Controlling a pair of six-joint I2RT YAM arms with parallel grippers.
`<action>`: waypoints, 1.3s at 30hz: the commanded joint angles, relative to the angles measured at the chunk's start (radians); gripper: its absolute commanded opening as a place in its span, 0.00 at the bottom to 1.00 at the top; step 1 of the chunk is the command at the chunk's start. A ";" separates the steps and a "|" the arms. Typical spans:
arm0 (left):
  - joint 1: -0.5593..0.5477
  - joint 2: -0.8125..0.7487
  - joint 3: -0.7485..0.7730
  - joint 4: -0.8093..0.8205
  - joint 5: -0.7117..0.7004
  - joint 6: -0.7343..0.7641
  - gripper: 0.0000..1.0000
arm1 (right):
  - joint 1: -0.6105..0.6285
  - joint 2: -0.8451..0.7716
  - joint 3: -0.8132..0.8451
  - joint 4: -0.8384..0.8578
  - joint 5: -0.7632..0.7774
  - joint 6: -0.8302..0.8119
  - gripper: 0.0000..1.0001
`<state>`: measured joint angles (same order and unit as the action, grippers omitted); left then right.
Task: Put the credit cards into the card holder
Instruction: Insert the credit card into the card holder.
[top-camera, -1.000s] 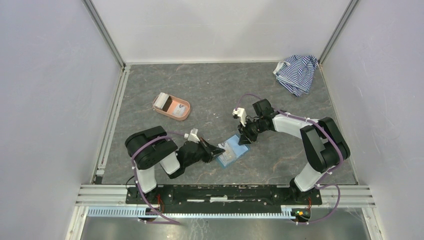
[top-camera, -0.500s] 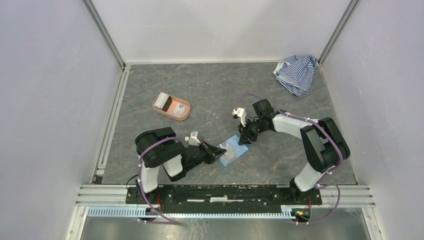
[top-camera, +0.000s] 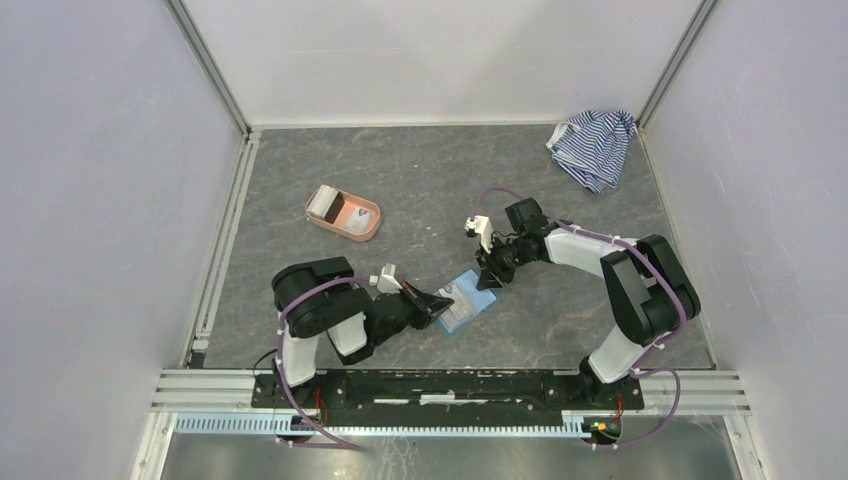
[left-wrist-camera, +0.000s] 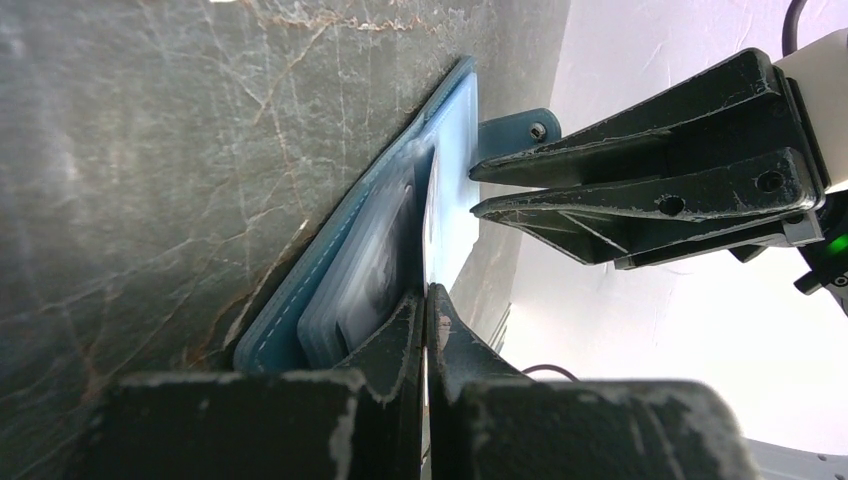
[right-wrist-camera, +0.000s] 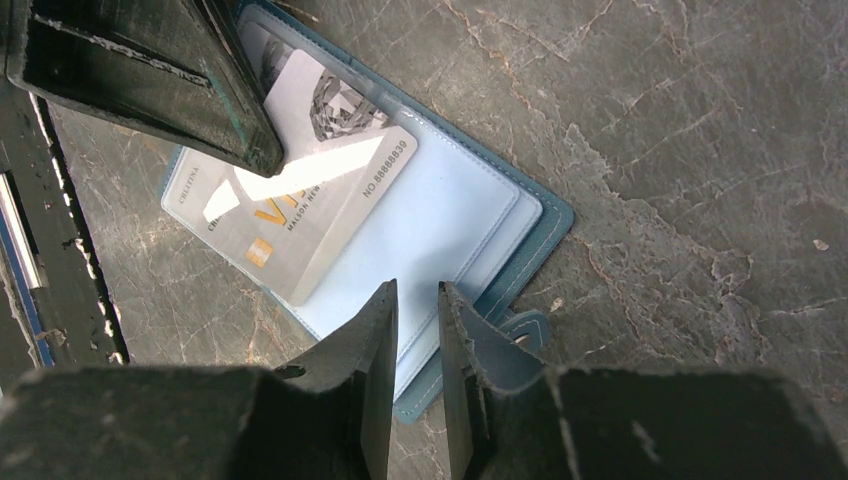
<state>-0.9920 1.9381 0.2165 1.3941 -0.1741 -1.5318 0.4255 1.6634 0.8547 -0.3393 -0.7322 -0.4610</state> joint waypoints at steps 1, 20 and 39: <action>-0.018 0.001 0.018 -0.151 -0.045 0.038 0.02 | 0.006 -0.030 0.037 -0.003 -0.016 -0.013 0.27; -0.040 -0.051 0.058 -0.291 -0.077 0.090 0.09 | 0.005 -0.040 0.037 -0.007 -0.022 -0.016 0.27; -0.044 -0.101 0.115 -0.418 -0.060 0.133 0.33 | 0.005 -0.052 0.037 -0.011 -0.039 -0.022 0.27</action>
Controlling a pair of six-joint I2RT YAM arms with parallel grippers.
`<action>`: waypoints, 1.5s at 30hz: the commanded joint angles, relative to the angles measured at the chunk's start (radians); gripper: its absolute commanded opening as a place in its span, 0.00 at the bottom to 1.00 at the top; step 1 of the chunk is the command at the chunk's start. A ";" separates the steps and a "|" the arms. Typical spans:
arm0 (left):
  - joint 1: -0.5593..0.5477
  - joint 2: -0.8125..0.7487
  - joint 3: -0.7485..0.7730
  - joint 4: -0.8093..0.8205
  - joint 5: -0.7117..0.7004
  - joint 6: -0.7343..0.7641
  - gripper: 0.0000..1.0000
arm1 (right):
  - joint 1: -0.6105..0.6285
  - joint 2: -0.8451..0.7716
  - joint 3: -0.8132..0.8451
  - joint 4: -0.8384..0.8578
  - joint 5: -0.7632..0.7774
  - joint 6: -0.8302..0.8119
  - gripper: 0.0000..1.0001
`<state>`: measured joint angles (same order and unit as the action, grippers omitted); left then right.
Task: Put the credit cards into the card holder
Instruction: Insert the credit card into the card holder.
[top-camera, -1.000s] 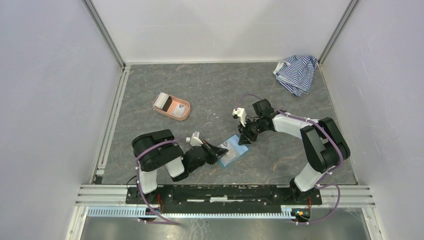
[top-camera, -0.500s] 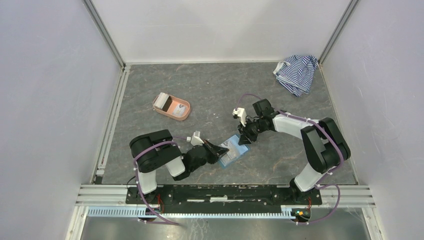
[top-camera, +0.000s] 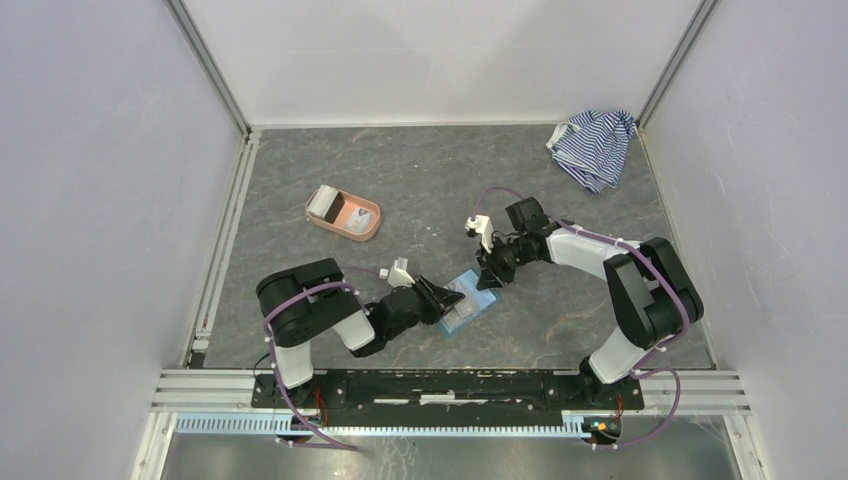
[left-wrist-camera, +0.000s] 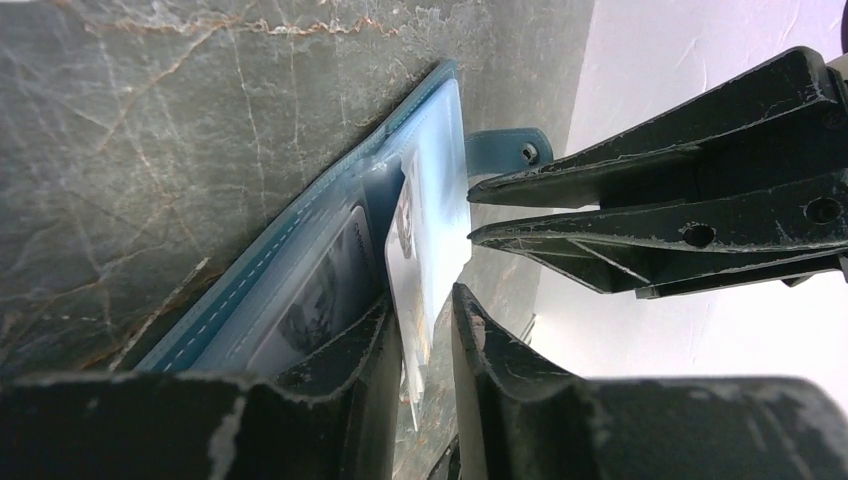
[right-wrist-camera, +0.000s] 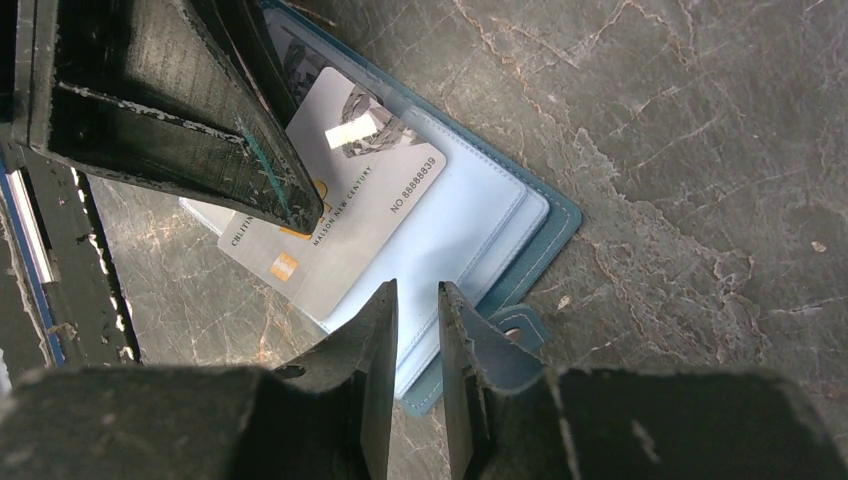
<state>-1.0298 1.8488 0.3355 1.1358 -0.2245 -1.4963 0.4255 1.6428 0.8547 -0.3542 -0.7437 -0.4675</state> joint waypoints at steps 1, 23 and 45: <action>-0.007 -0.019 -0.005 -0.170 -0.012 0.100 0.33 | 0.005 -0.032 0.037 0.003 -0.028 -0.016 0.27; -0.009 -0.059 0.011 -0.242 -0.003 0.118 0.34 | 0.019 -0.144 -0.013 0.032 -0.196 -0.055 0.37; -0.007 -0.031 0.000 -0.194 0.017 0.091 0.35 | 0.255 -0.348 -0.314 0.392 -0.173 -0.129 0.00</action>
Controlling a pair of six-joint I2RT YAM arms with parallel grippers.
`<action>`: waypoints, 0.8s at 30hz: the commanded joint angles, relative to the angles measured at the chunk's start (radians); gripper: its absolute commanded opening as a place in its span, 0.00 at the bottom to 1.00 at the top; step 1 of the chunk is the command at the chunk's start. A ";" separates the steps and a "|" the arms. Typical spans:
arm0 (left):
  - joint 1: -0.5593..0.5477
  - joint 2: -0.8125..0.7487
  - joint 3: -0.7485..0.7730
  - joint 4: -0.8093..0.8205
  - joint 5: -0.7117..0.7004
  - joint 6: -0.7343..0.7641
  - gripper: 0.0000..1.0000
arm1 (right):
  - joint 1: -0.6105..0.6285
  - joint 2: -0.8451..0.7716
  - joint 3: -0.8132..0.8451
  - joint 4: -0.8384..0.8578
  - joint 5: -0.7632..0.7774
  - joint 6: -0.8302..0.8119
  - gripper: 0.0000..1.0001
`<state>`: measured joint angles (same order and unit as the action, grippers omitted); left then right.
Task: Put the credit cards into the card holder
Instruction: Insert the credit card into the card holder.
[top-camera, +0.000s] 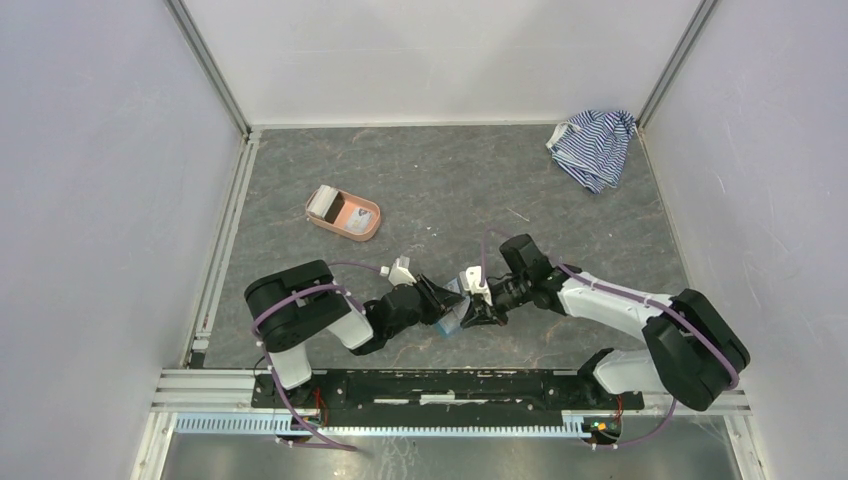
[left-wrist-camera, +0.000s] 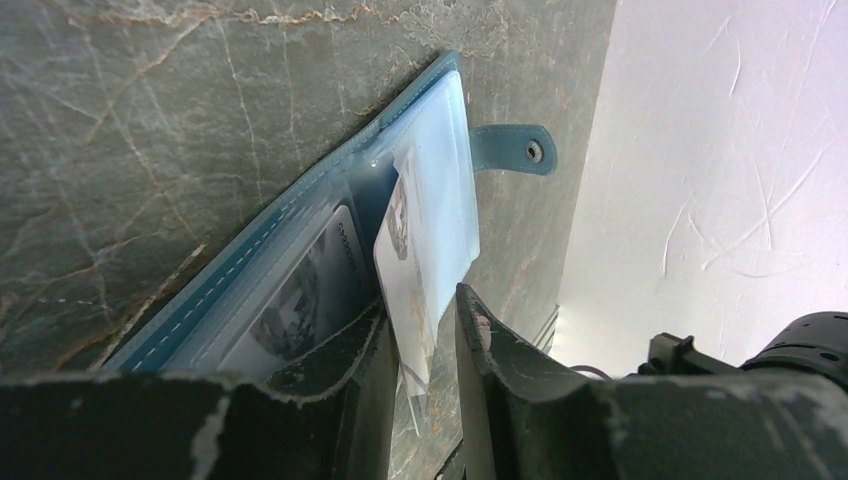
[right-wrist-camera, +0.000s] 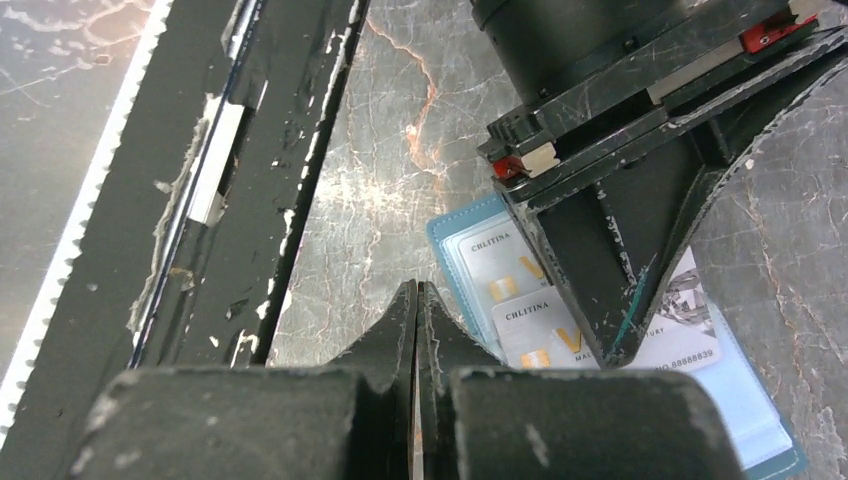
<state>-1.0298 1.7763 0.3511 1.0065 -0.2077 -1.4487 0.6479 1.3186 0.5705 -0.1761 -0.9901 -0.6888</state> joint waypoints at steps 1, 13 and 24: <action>-0.006 0.045 -0.015 -0.061 0.002 0.042 0.35 | 0.044 -0.022 -0.041 0.248 0.108 0.123 0.00; -0.004 0.047 -0.019 -0.055 0.006 0.037 0.35 | 0.168 0.031 -0.061 0.371 0.355 0.296 0.00; 0.006 0.047 -0.029 -0.033 0.017 0.034 0.36 | 0.178 0.093 -0.028 0.324 0.442 0.307 0.00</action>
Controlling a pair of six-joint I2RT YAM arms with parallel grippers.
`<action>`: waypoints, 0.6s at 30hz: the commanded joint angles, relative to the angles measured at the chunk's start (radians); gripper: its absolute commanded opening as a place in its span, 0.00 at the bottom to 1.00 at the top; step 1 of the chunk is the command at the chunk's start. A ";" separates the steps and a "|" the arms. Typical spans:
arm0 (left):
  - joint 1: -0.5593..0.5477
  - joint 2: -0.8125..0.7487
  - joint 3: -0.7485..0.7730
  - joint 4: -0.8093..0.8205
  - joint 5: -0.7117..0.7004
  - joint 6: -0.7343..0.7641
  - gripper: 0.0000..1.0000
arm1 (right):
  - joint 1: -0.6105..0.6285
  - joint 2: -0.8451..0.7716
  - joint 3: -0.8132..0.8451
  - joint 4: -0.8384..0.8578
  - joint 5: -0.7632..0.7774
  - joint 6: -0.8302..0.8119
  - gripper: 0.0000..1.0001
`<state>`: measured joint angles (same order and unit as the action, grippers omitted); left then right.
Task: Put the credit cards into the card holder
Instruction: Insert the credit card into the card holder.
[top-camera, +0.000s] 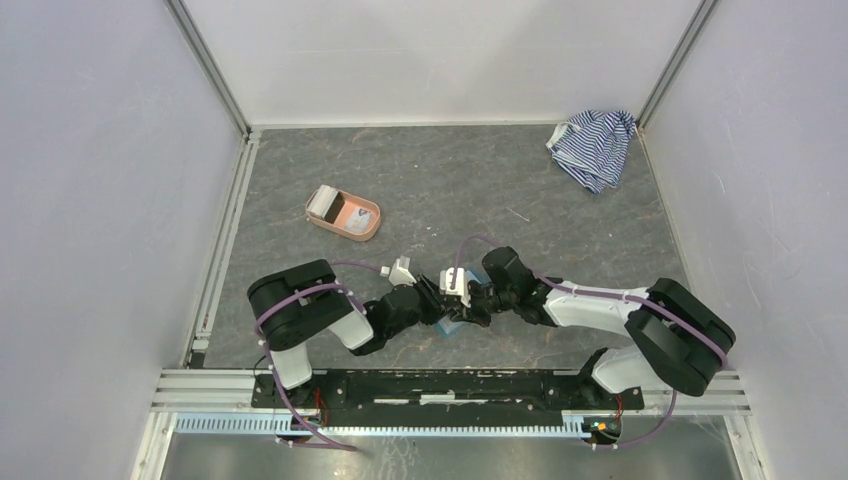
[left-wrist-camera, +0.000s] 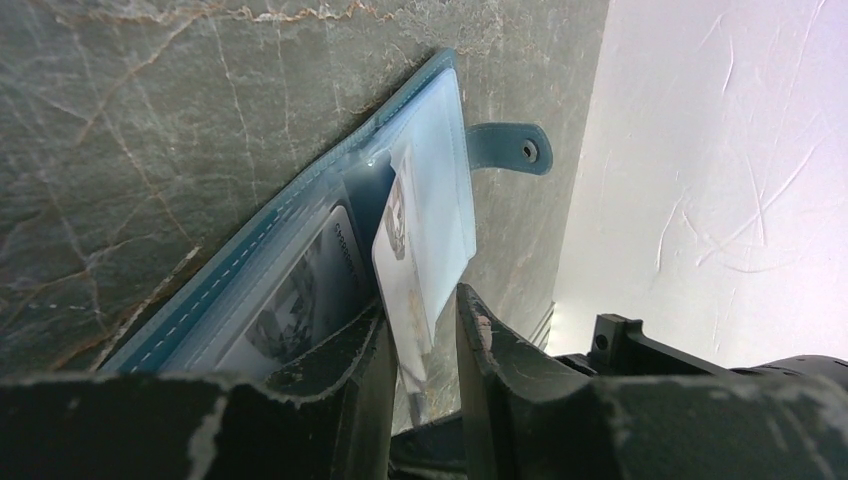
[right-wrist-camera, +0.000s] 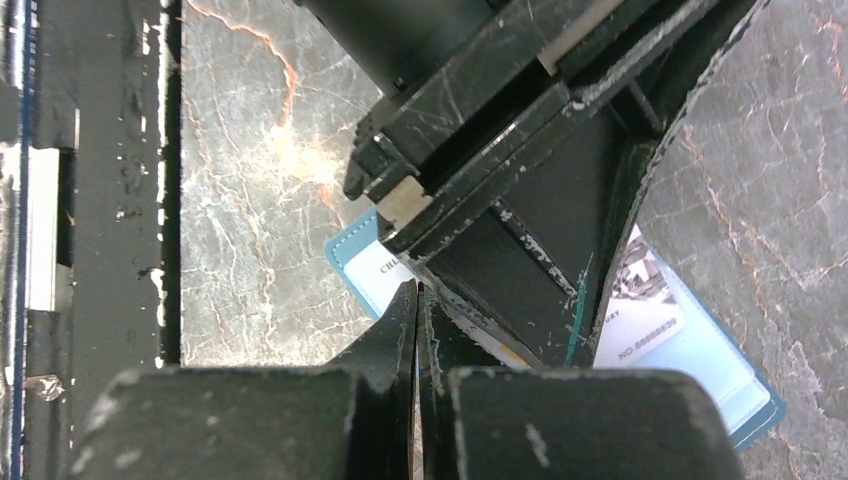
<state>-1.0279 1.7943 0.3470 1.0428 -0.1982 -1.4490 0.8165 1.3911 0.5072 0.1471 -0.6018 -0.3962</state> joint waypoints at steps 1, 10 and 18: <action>0.005 0.029 -0.025 -0.070 0.009 0.035 0.36 | 0.011 0.025 0.037 -0.001 0.065 0.014 0.00; 0.010 0.019 -0.038 -0.070 0.012 0.039 0.36 | 0.017 0.047 0.061 -0.032 0.135 0.016 0.00; 0.011 -0.007 -0.040 -0.099 0.020 0.050 0.36 | 0.014 0.057 0.081 -0.059 0.183 0.014 0.00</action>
<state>-1.0157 1.7958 0.3344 1.0607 -0.1814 -1.4490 0.8326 1.4345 0.5510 0.0906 -0.5045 -0.3782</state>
